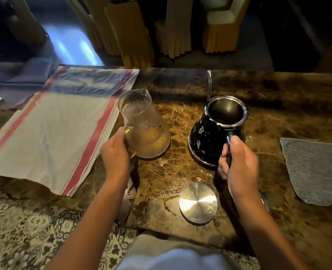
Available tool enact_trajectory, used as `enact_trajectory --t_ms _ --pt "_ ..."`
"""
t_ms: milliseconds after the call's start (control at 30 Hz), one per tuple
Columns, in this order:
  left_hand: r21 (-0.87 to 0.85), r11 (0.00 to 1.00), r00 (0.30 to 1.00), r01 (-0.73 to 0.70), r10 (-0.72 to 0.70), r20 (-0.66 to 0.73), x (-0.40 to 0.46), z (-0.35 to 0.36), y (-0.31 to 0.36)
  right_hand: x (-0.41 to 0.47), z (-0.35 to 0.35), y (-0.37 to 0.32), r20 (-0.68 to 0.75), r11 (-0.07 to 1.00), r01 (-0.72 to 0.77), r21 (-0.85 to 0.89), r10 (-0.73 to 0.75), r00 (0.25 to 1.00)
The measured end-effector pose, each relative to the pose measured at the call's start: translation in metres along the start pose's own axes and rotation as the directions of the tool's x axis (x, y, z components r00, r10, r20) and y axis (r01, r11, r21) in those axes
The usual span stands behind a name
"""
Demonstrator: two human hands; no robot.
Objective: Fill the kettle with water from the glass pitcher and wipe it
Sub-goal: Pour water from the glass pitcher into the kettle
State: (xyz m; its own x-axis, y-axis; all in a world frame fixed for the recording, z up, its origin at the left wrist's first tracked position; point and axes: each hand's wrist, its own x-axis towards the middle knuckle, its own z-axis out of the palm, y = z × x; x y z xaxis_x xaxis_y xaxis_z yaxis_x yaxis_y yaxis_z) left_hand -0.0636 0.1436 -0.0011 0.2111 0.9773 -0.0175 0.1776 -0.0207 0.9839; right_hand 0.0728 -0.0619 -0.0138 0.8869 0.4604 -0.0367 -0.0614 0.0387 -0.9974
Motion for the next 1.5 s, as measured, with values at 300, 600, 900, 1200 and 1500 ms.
enact_trajectory --t_ms 300,600,900,1200,1500 --pt "-0.03 0.989 0.967 0.145 -0.135 0.218 0.059 -0.022 0.025 -0.002 0.005 0.002 -0.044 0.999 -0.002 0.039 0.004 0.999" --pt "-0.011 0.985 0.928 0.17 -0.157 0.339 0.076 -0.013 0.053 0.0 0.006 0.006 -0.079 1.0 0.015 0.005 -0.014 0.997" --pt "0.034 0.998 0.846 0.059 -0.069 0.529 0.076 0.002 0.096 0.001 0.003 0.01 -0.045 1.0 0.025 -0.001 -0.025 0.999" --pt "0.187 0.982 0.83 -0.038 -0.073 0.553 0.066 0.028 0.107 0.001 0.001 0.013 -0.01 0.997 0.07 0.028 -0.07 0.997" --pt "0.29 0.946 0.805 -0.146 -0.057 0.591 0.063 0.03 0.11 -0.002 0.0 0.014 -0.001 0.993 0.097 0.061 -0.098 0.995"
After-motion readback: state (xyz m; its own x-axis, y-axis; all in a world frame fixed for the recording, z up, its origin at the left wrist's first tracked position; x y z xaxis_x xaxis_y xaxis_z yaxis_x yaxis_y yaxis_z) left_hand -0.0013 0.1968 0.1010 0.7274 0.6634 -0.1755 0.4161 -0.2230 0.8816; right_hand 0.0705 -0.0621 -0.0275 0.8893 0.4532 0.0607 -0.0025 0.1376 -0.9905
